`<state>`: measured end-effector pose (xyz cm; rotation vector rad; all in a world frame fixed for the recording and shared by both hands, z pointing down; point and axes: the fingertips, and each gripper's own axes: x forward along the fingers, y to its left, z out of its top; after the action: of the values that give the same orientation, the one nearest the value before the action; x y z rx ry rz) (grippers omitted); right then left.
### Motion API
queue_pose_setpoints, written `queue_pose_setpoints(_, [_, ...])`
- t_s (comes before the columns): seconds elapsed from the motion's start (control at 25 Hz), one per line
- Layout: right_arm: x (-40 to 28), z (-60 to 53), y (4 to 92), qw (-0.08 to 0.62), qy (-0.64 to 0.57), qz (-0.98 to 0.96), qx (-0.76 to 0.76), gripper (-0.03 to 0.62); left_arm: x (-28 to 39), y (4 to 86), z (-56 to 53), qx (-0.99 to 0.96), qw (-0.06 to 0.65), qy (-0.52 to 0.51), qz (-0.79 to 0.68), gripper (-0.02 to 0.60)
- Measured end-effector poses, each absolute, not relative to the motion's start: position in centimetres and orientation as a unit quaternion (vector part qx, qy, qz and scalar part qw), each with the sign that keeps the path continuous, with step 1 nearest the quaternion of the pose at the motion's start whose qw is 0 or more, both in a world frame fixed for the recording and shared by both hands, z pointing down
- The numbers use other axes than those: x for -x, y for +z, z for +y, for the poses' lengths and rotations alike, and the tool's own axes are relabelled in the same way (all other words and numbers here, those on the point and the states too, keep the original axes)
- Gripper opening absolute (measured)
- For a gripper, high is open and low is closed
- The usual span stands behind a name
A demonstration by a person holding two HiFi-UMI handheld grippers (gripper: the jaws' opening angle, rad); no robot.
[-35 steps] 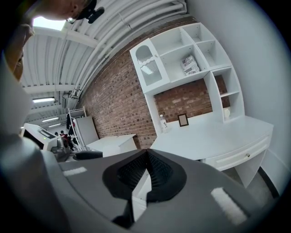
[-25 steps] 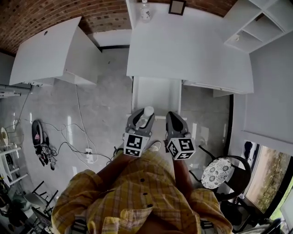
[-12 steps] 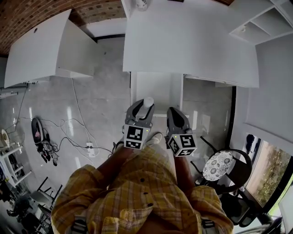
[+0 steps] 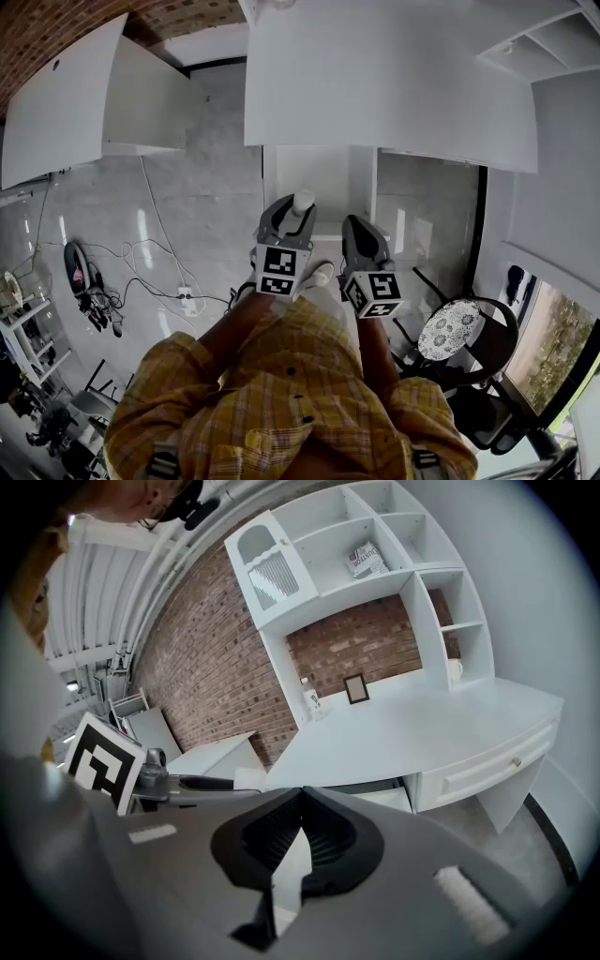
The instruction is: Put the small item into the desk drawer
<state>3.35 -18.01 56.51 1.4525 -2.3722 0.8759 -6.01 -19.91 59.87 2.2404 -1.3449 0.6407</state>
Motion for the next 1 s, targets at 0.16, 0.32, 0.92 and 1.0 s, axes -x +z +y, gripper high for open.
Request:
queue_pose_setpoints(0.16, [-3.1, -18.5, 57.7, 0.12, 0.309, -0.803, -0.496, -0.003, 5.9, 61.7, -21.1, -0.808, 0.238, 0.246, -0.48, 0.173])
queue_pose_setpoints(0.32, [-3.2, -18.7, 58.8, 0.125, 0.318, -0.798, -0.496, -0.003, 5.9, 63.6, -22.0, -0.799, 0.253, 0.257, -0.481, 0.173])
queue_pose_setpoints(0.92, [-4.3, -19.8, 61.4, 0.133, 0.337, -0.784, -0.505, -0.003, 5.4, 70.6, -24.4, -0.765, 0.312, 0.288, -0.483, 0.173])
queue_pose_setpoints(1.0, [-4.2, -19.7, 61.7, 0.141, 0.334, -0.784, -0.504, -0.002, 5.4, 71.5, -24.7, -0.759, 0.324, 0.291, -0.484, 0.174])
